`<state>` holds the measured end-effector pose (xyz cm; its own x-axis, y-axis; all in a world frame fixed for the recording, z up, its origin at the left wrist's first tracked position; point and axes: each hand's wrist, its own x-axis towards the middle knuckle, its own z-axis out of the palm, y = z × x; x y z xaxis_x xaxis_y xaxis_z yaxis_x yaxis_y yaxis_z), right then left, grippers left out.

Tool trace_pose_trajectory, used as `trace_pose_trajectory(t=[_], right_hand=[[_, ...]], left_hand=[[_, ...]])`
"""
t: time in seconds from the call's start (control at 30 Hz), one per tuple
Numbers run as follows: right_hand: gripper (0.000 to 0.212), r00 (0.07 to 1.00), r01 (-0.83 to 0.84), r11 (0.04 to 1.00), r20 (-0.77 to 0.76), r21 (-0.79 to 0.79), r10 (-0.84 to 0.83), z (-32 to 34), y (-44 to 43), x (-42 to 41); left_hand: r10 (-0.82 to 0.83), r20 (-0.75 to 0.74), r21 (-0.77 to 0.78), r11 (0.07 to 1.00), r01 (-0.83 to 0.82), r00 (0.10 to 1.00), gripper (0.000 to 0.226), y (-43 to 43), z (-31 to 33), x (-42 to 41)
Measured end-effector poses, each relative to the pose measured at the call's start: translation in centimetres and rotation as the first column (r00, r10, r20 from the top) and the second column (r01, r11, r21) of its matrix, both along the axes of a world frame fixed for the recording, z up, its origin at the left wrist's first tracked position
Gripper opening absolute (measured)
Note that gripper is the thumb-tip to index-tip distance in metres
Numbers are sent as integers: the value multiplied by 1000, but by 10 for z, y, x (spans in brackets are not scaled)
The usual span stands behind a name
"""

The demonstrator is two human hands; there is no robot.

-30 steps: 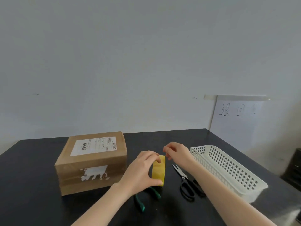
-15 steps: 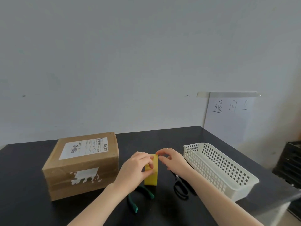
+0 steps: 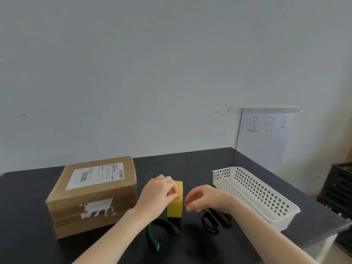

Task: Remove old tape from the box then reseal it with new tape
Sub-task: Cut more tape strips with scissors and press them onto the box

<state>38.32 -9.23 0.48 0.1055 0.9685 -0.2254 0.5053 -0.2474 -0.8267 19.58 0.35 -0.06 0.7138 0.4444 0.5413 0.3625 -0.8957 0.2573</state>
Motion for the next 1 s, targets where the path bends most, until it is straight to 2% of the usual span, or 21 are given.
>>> trace_pose_trajectory(t=[0.07,0.13,0.3,0.43,0.57,0.7,0.8,0.93,1.0], right_hand=[[34,999,-40,999,26,1,40,-3,-1,-6],[33,1000,-3,998,16,60,2,-9,1,-12],[13,997,78,984,-18,160,-77,-22,9,-23],[27,997,81,984,-8,160,-80,-25,7,-21],[35,997,53,984,48,171,-62,-31,5,-24],[16,996,54,985,63,164,-65,-34,0,-24],[15,993,27,986,105,163,-45,-35,-4,-26],[37,987,-10,991,161,131,-11,-37,-5,-25],[42,981,-17,994,192,110,-5,-38,-5,-24]], left_hand=[[10,-12,28,1000,-10,1000,11,-1,1,3],[19,-14,50,999,-18,1000,13,-3,2,6],[43,-37,76,996,-40,998,17,1,4,11],[69,-60,105,993,-62,996,17,0,10,17],[140,30,76,987,-142,990,13,10,23,22],[136,27,141,980,-139,990,16,16,32,32],[132,41,160,978,-137,990,16,23,42,38],[131,81,143,980,-141,988,14,29,54,42],[113,72,138,983,-122,991,14,31,57,43]])
